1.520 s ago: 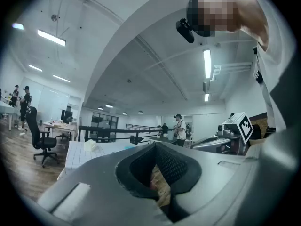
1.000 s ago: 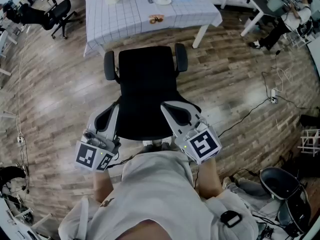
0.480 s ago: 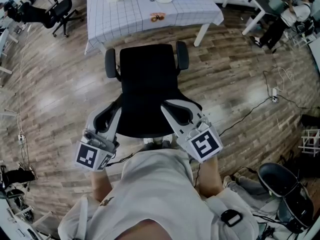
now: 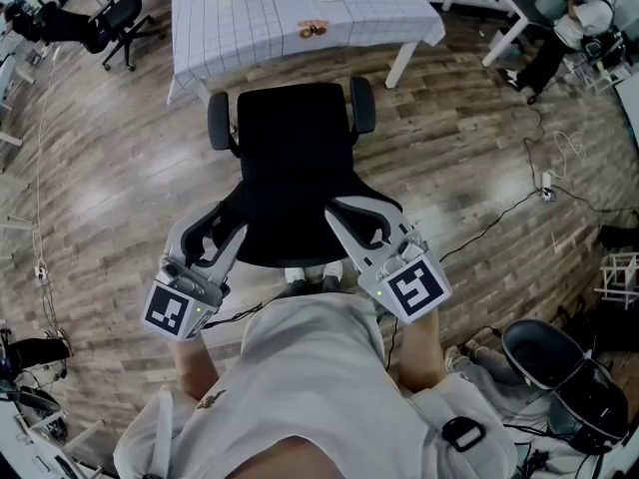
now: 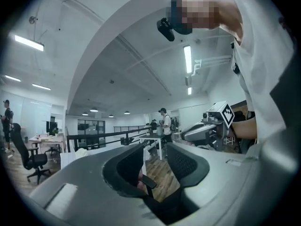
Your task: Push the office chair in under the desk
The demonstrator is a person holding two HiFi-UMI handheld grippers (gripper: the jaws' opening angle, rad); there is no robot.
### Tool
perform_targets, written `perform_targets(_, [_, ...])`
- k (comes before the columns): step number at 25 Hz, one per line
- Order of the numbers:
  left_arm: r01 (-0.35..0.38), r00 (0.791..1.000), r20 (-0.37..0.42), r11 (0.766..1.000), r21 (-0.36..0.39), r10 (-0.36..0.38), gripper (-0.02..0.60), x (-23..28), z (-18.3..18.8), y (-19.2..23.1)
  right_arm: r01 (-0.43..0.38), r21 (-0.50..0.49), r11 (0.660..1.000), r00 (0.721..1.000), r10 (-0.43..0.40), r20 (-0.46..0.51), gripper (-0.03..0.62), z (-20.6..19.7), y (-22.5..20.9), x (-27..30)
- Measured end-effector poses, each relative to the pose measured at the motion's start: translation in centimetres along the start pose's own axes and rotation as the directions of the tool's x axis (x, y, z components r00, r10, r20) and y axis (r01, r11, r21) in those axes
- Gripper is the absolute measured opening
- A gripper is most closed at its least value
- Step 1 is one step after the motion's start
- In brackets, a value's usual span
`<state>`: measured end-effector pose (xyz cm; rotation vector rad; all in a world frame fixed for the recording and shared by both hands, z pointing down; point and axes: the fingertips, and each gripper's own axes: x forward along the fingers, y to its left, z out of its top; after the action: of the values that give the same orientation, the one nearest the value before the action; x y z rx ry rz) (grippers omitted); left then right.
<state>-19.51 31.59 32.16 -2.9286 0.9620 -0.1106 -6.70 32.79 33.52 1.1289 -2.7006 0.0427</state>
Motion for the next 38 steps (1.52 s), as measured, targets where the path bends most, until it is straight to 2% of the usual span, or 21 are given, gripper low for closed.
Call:
perform_targets(6, [0.067, 0.998, 0.008, 0.998, 0.015, -0.067, 0.193, -0.4, 0.3, -1.3, -0.024, -0.004, 1.000, 1.000, 0.024, -0.005, 0.050, -0.1, 0.6, -0.5])
perform_targets(8, [0.083, 0.997, 0.000, 0.996, 0.021, -0.083, 0.204, -0.6, 0.1, -1.6, -0.053, -0.019, 0.998, 0.998, 0.053, -0.016, 0.144, -0.3, 1.2, -0.6])
perform_targets(14, [0.146, 0.989, -0.034, 0.988, 0.040, -0.145, 0.241, -0.9, -0.4, -2.2, -0.091, -0.036, 0.995, 0.996, 0.090, -0.024, 0.151, -0.4, 1.9, -0.5])
perform_targets(15, [0.159, 0.987, -0.040, 0.986, 0.045, -0.157, 0.249, -0.9, -0.5, -2.4, -0.103, -0.043, 0.994, 0.994, 0.102, -0.028, 0.197, -0.5, 2.1, -0.6])
perform_targets(19, [0.210, 0.976, -0.072, 0.975, 0.069, -0.206, 0.276, -0.8, -1.0, -3.5, -0.136, -0.061, 0.989, 0.990, 0.135, -0.029, 0.206, -0.5, 2.8, -0.9])
perform_targets(21, [0.236, 0.969, -0.098, 0.969, 0.076, -0.229, 0.284, -0.6, -1.3, -4.1, -0.160, -0.069, 0.985, 0.987, 0.158, -0.032, 0.252, -0.6, 3.1, -1.1])
perform_targets(22, [0.245, 0.966, -0.108, 0.966, 0.079, -0.237, 0.292, -0.6, -1.5, -4.3, -0.171, -0.078, 0.982, 0.985, 0.169, -0.033, 0.252, -0.6, 3.2, -1.2])
perform_targets(27, [0.265, 0.956, -0.153, 0.960, 0.093, -0.250, 0.321, -0.6, -2.1, -4.7, -0.202, -0.110, 0.973, 0.979, 0.198, -0.049, 0.253, -0.9, 3.7, -1.3])
perform_targets(28, [0.268, 0.954, -0.167, 0.958, 0.102, -0.250, 0.329, -0.6, -2.3, -4.7, -0.210, -0.115, 0.971, 0.977, 0.205, -0.058, 0.261, -1.0, 3.9, -1.3])
perform_targets(29, [0.270, 0.951, -0.184, 0.956, 0.114, -0.247, 0.339, -0.6, -2.6, -4.7, -0.219, -0.123, 0.968, 0.975, 0.212, -0.068, 0.296, -1.2, 4.0, -1.3])
perform_targets(32, [0.265, 0.947, -0.223, 0.955, 0.135, -0.231, 0.350, -0.4, -3.2, -4.7, -0.230, -0.145, 0.962, 0.972, 0.220, -0.086, 0.299, -1.5, 4.1, -1.3])
perform_targets(36, [0.261, 0.946, -0.236, 0.954, 0.146, -0.222, 0.370, 0.0, -3.2, -4.8, -0.239, -0.156, 0.958, 0.968, 0.223, -0.112, 0.302, -2.0, 3.9, -1.5])
perform_targets(38, [0.251, 0.946, -0.245, 0.958, 0.142, -0.212, 0.387, 0.0, -3.3, -4.7, -0.248, -0.170, 0.954, 0.964, 0.227, -0.136, 0.337, -2.3, 3.8, -1.5])
